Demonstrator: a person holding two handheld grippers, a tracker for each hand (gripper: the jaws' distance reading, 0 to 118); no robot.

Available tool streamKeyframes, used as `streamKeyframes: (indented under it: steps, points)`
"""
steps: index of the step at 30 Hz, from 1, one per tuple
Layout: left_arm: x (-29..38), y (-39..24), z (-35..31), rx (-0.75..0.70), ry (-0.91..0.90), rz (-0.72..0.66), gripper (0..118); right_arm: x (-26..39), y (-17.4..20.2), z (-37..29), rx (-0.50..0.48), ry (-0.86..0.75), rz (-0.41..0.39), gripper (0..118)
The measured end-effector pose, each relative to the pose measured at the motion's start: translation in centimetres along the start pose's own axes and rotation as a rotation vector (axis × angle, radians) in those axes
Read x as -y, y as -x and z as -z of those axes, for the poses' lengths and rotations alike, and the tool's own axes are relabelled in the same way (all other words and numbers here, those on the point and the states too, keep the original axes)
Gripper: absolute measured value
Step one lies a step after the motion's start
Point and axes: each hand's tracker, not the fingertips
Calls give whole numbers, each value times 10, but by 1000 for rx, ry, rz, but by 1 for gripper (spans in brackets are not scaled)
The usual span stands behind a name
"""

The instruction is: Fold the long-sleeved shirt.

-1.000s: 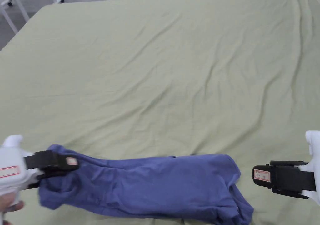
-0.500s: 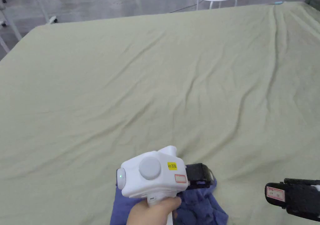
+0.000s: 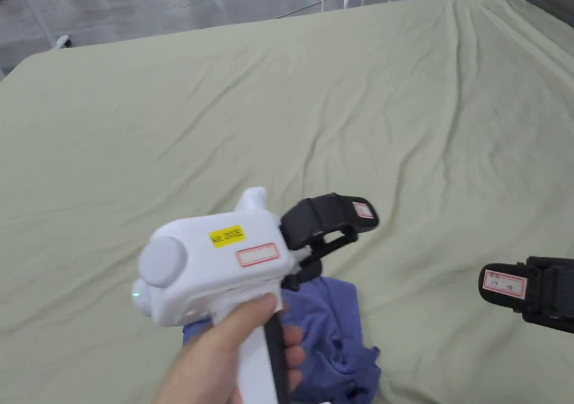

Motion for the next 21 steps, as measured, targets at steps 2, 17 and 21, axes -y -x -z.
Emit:
streamKeyframes:
  steps: [2, 17, 21]
  points:
    - [-1, 1, -22, -191, -55, 151, 70, 1, -1, 2, 5, -2, 3, 0]
    - [111, 33, 148, -856, 261, 610, 0, 1, 3, -7, 199, 13, -14, 0]
    - [103, 13, 152, -519, 304, 473, 0, -8, 2, -16, 293, -33, -2, 0]
